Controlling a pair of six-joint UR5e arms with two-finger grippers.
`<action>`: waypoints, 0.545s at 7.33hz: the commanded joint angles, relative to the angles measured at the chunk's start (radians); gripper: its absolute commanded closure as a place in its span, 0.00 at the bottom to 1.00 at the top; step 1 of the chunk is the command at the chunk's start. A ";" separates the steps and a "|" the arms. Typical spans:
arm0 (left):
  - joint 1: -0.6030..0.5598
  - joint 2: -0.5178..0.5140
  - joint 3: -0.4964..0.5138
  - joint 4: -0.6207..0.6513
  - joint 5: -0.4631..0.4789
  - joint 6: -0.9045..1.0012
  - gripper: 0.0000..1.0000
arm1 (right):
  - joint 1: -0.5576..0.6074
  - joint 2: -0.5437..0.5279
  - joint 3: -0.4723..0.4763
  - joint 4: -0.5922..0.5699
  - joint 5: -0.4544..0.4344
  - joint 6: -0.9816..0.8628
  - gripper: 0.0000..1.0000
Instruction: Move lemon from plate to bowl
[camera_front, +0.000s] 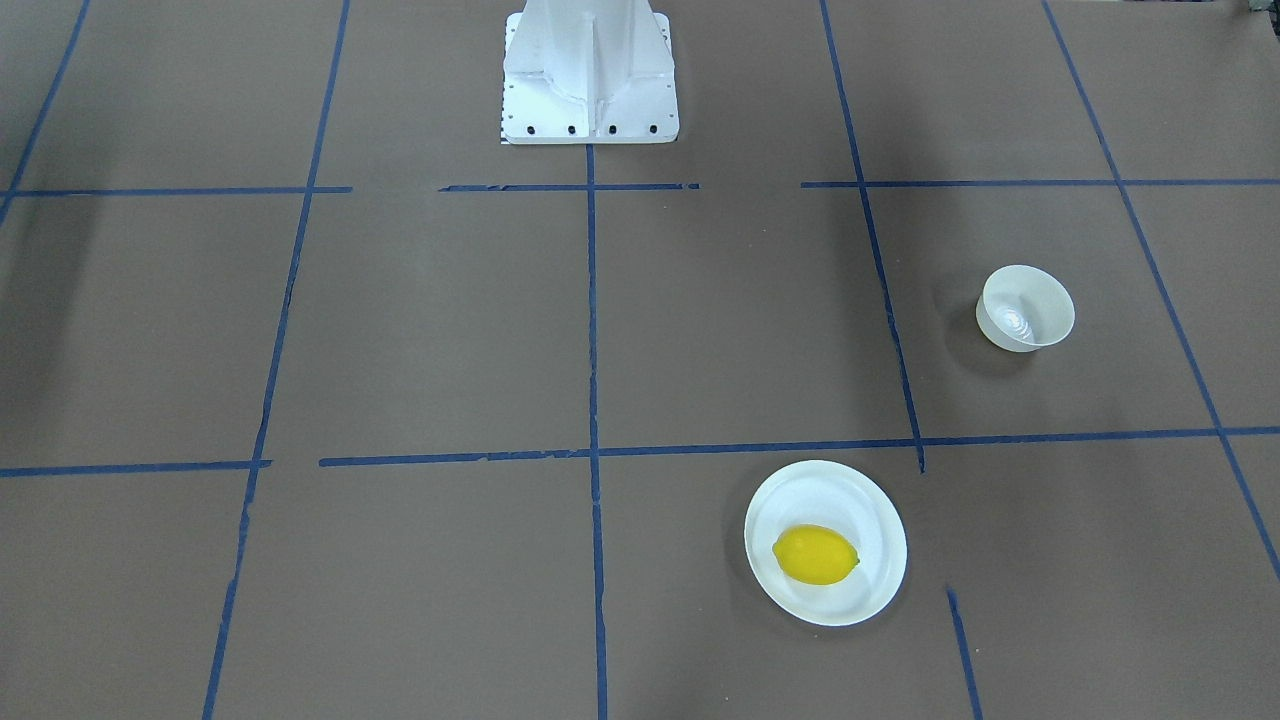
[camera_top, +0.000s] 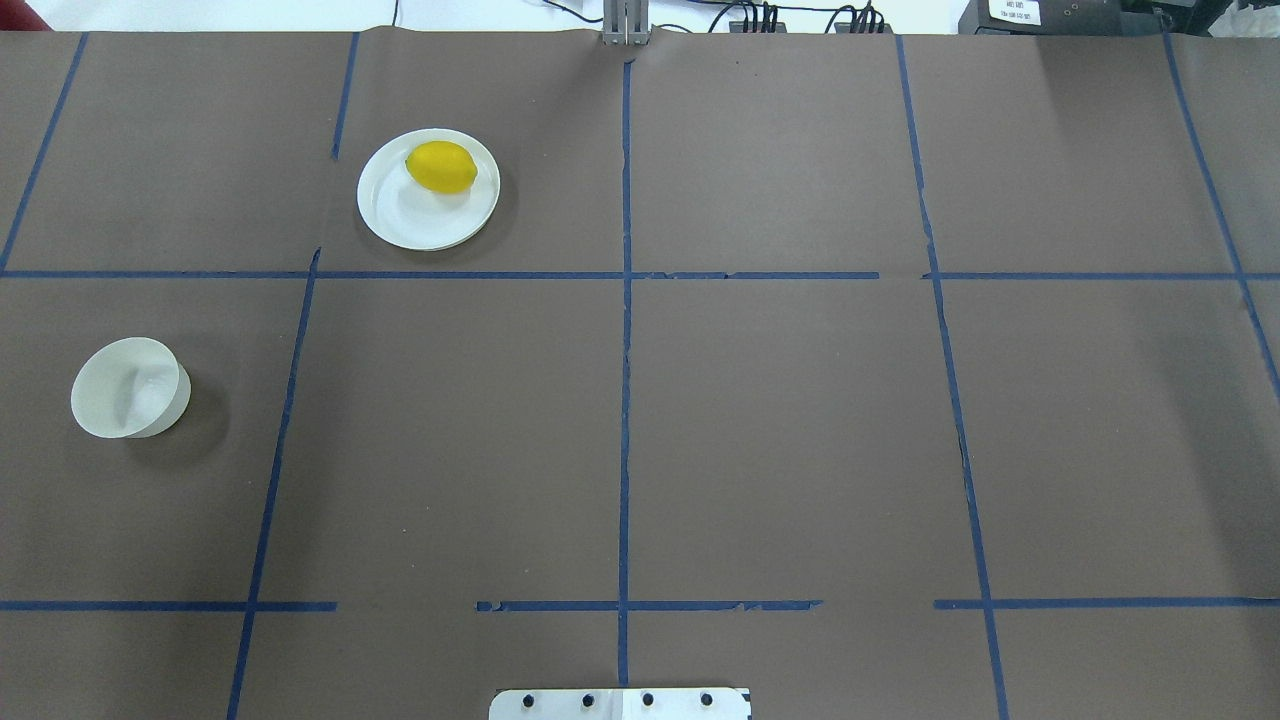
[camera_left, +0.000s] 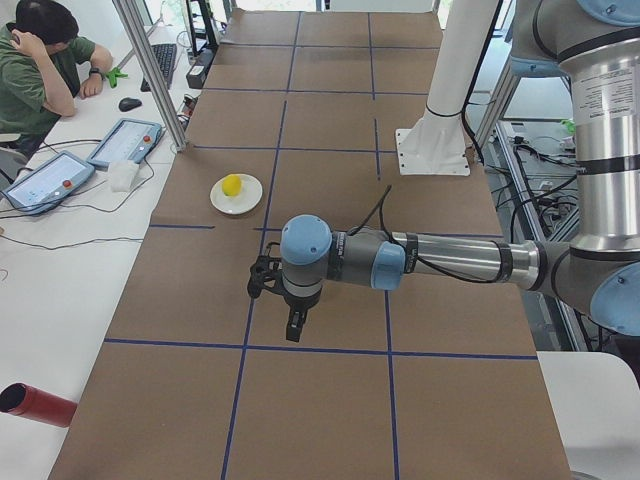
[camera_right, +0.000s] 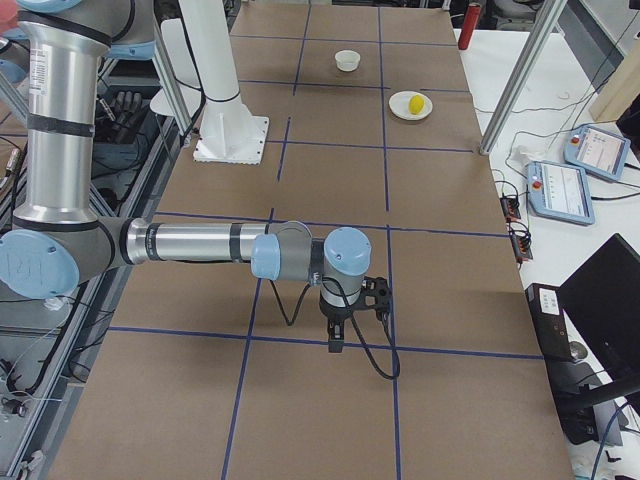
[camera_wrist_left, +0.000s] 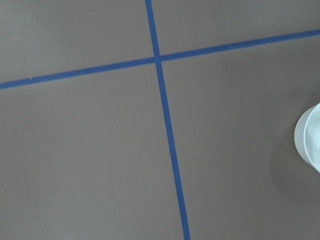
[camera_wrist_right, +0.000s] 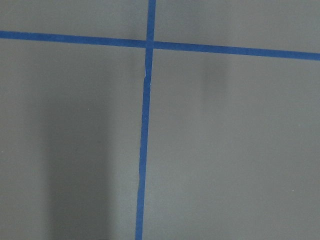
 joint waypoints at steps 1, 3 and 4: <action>0.031 -0.138 0.012 0.000 0.003 -0.150 0.00 | 0.000 0.000 0.000 0.000 0.000 0.000 0.00; 0.164 -0.285 0.024 0.002 0.007 -0.357 0.00 | 0.000 0.002 0.000 0.000 0.000 0.000 0.00; 0.233 -0.381 0.064 0.004 0.015 -0.475 0.00 | 0.000 0.000 0.000 0.000 0.000 0.000 0.00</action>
